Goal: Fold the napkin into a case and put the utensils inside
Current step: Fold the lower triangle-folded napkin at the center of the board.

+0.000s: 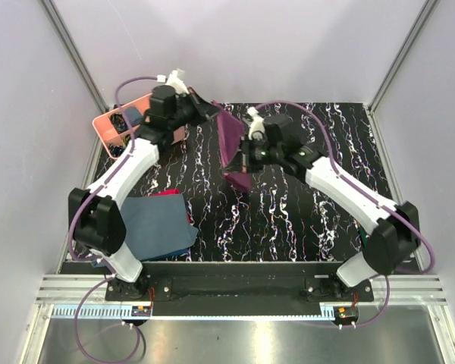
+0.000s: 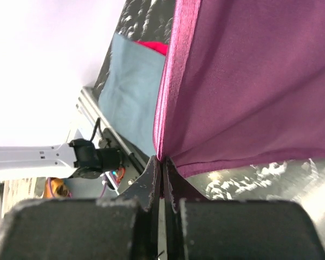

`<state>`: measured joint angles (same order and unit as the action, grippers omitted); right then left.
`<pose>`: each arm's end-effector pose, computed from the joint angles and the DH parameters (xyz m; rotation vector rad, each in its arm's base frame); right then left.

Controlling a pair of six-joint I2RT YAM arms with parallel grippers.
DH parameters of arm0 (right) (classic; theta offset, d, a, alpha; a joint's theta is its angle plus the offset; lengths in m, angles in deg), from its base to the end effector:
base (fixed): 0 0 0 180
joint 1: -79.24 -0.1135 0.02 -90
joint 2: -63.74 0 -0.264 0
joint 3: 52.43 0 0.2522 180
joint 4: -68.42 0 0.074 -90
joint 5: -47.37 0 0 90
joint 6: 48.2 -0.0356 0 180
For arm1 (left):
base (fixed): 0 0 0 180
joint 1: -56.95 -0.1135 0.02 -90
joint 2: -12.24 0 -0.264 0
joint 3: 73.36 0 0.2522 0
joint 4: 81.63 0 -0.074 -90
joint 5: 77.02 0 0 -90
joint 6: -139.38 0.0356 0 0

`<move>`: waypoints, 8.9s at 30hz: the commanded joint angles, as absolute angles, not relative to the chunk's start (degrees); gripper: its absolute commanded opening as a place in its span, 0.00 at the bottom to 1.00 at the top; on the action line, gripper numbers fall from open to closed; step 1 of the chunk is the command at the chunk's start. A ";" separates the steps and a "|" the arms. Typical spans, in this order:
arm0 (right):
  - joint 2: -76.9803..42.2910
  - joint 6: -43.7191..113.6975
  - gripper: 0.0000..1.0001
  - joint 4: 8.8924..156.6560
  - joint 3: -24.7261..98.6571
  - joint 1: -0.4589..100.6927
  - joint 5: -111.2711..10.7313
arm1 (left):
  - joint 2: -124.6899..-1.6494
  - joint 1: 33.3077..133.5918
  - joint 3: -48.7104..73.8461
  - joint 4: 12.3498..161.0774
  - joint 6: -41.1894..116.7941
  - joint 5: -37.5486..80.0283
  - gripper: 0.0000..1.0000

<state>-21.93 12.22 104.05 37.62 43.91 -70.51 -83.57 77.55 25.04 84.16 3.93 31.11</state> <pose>0.2691 0.2112 0.3413 -0.4282 2.2387 1.1547 0.3745 -0.1526 0.3658 -0.1663 1.8954 -1.0908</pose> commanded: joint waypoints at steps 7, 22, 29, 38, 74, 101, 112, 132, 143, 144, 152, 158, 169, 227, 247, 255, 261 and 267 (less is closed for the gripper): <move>-27.32 8.23 0.00 102.40 41.68 38.29 -78.75 | -76.25 68.81 22.22 87.51 6.23 29.76 0.00; -9.66 -0.48 0.00 71.19 -11.67 52.50 -80.95 | -112.20 88.66 39.60 92.87 6.84 25.46 0.00; -5.62 1.64 0.13 79.71 -16.87 55.16 -73.85 | -119.42 92.54 45.34 91.99 5.79 25.11 0.08; 0.28 -0.82 0.70 100.18 -11.44 56.65 -58.47 | -113.99 93.16 46.39 82.00 11.76 31.78 0.60; -44.19 16.58 0.47 100.55 30.06 71.60 -63.55 | -96.57 116.80 15.98 69.67 16.51 12.54 0.56; -41.75 15.79 0.06 101.07 31.83 71.77 -64.96 | -96.40 117.51 15.98 68.44 13.52 12.45 0.57; -41.91 16.67 0.00 100.90 29.27 73.00 -64.25 | -101.23 118.56 21.43 63.69 14.67 6.04 0.59; -41.82 16.41 0.00 99.67 27.34 75.38 -66.10 | -107.64 123.48 27.50 56.22 14.66 -5.03 0.42; -42.61 16.58 0.00 98.88 27.25 77.13 -67.94 | -104.05 125.59 23.72 55.43 14.84 -6.10 0.28; -42.44 16.49 0.00 98.88 27.16 77.05 -67.94 | -103.78 125.77 23.20 55.60 14.84 -5.66 0.26; -41.56 16.31 0.00 98.88 25.05 77.22 -64.78 | -102.72 126.21 23.54 56.40 15.81 -3.11 0.21; -41.65 17.37 0.02 99.32 24.61 77.14 -62.85 | -102.46 126.21 25.30 57.27 17.12 3.74 0.40; -34.44 19.39 0.53 103.71 22.59 77.22 -61.09 | -85.44 118.22 14.34 66.93 14.49 20.33 0.61; -56.93 8.94 0.62 128.23 66.70 37.85 -28.83 | -38.48 89.65 -6.34 52.62 4.03 -6.71 0.75; -68.62 5.68 0.45 127.71 69.70 34.42 -28.83 | -38.04 88.59 -7.57 52.53 6.40 0.32 0.76; -72.58 3.66 0.29 129.11 67.59 33.10 -24.00 | -38.21 87.71 -7.57 52.53 6.32 0.67 0.77; -70.57 4.97 0.11 128.94 67.77 33.01 -25.66 | -39.26 86.92 -7.57 52.53 6.32 2.51 0.79; -63.19 9.46 0.00 123.15 65.05 33.45 -37.69 | -41.99 83.50 -7.31 54.46 7.81 9.70 0.77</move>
<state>-67.66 7.02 126.65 67.94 33.55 -27.69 -40.49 85.77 -7.64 51.33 6.07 2.96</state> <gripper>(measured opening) 0.018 0.780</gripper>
